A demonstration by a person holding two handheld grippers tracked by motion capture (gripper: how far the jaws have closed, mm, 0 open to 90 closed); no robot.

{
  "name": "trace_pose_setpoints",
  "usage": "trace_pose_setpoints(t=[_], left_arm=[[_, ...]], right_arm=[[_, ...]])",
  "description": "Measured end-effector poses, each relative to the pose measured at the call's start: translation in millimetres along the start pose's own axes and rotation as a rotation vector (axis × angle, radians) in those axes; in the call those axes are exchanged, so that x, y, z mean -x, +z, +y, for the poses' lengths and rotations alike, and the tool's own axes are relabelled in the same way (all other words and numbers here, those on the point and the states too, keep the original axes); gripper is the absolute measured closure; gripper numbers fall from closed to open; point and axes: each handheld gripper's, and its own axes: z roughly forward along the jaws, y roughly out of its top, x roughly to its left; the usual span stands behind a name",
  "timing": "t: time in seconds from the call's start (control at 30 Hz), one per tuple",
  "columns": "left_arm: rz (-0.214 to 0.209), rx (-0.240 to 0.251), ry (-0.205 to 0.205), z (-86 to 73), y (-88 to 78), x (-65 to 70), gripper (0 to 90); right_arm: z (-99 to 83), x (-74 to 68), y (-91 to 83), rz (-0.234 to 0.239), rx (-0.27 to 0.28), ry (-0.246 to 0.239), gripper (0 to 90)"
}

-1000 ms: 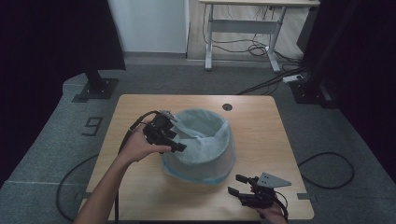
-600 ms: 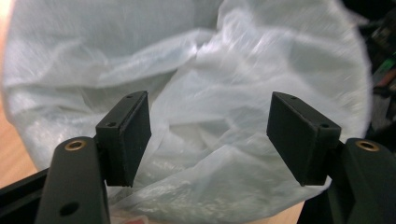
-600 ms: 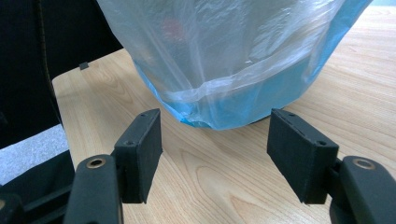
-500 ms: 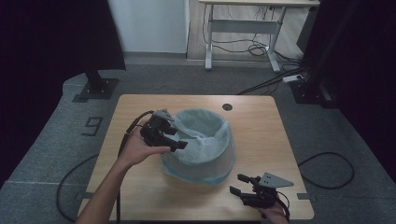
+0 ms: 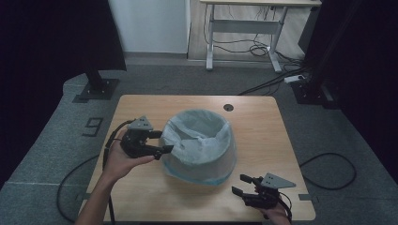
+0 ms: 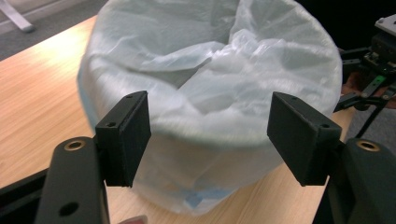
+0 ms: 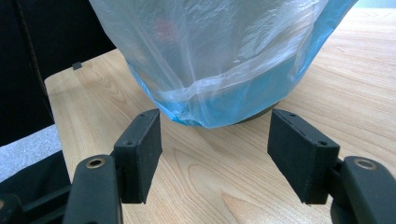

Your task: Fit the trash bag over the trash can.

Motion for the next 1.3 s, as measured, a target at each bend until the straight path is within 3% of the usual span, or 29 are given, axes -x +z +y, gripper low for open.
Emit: trace_pose_setpoints(t=[0.3,0.53,0.77,1.13,1.3], left_arm=[[0.039,0.023,-0.016,-37.2,-14.1,-5.9,29.3],[0.049,0.036,-0.056,-68.9,-16.4,-14.3,29.2],[0.067,0.032,-0.092,-104.3,-5.9,-23.8,29.3],[0.049,0.023,-0.170,-152.9,12.1,-34.4,29.5],[0.071,-0.007,-0.169,-165.9,18.2,-37.2,29.7]], right_arm=[[-0.3,-0.1,0.9,-0.006,-0.001,0.004,34.3],[-1.0,0.7,1.6,-0.011,-0.002,0.008,34.3],[-2.2,1.5,1.7,-0.016,-0.007,0.008,34.3],[-3.9,3.0,2.1,-0.026,-0.017,0.004,34.2],[-4.5,3.3,3.0,-0.026,-0.024,0.003,34.2]])
